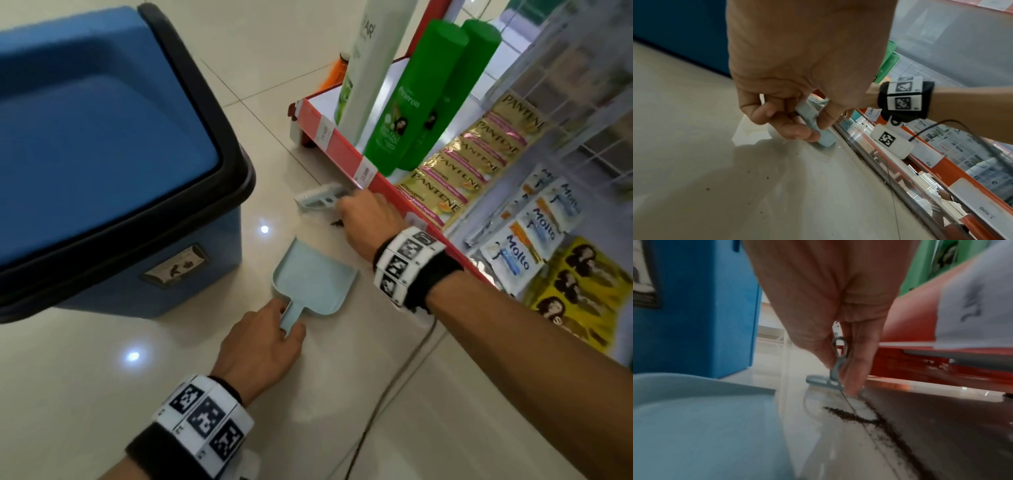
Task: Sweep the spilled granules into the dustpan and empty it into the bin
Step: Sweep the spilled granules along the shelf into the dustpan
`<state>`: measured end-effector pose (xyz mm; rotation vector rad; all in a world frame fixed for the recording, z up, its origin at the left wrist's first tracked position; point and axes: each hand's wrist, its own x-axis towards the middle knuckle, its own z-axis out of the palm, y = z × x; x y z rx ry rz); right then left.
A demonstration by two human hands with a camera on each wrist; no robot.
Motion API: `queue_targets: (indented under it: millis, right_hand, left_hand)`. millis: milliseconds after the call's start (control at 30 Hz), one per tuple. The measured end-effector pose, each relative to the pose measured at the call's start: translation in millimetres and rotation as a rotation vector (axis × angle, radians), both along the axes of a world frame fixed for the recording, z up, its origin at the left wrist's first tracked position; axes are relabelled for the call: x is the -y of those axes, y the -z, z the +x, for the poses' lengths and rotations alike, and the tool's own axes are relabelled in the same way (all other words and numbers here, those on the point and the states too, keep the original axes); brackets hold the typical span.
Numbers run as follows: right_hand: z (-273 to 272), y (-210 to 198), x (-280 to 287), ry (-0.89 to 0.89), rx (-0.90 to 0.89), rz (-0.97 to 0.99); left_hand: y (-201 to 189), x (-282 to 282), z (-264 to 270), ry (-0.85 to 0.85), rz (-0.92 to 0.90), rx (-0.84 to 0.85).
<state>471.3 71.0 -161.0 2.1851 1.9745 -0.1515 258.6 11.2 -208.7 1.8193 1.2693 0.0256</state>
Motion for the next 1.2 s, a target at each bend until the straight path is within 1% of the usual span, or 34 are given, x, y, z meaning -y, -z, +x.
queue_targets:
  millis: [100, 200, 300, 400, 467, 533, 633, 700, 767, 867, 933, 1000, 1067, 1167, 1200]
  right_hand:
    - [6, -1, 31, 0.005, -0.027, -0.062]
    - [18, -8, 51, -0.032, -0.001, 0.009]
    - [21, -13, 48, -0.049, -0.041, 0.126]
    - [13, -11, 26, -0.056, -0.069, 0.175]
    - [7, -8, 12, -0.055, -0.047, 0.138]
    - [5, -5, 8, -0.03, -0.035, 0.038]
    - [13, -6, 26, 0.006, -0.007, -0.096]
    - [21, -11, 40, -0.029, 0.027, -0.128]
    - [25, -18, 48, -0.057, 0.045, -0.099]
    - [22, -26, 43, -0.09, 0.032, 0.041]
    - [15, -26, 31, -0.089, -0.03, 0.136]
    - [8, -22, 15, -0.054, -0.136, 0.234]
    - [1, -14, 2, 0.027, -0.305, 0.286]
    - [1, 0, -1, 0.233, -0.631, 0.257]
    - [3, 5, 1, 0.278, -0.679, 0.251]
  left_hand:
    - [1, 0, -1, 0.0, -0.014, 0.004]
    - [2, -1, -2, 0.0, -0.018, 0.009]
    - [1, 0, -2, 0.006, -0.019, 0.007]
    - [0, 2, 0, 0.023, -0.017, 0.008]
    - [0, 2, 0, 0.023, -0.013, 0.003]
    - [-1, 2, 0, 0.018, -0.008, -0.001]
    - [-3, 2, -3, 0.022, 0.003, 0.0]
    - [-4, 3, -6, 0.022, 0.016, -0.004]
    - [-4, 4, -8, 0.022, 0.024, -0.009]
    - [-4, 6, -8, 0.026, 0.042, 0.0]
    - [-4, 8, -7, 0.033, 0.049, 0.009]
    - [-4, 8, -7, 0.038, 0.045, 0.02]
    - [-3, 7, -6, 0.035, 0.051, 0.025]
    - [-2, 6, -8, 0.027, 0.056, 0.04]
    - [-2, 6, -9, 0.026, 0.056, 0.046]
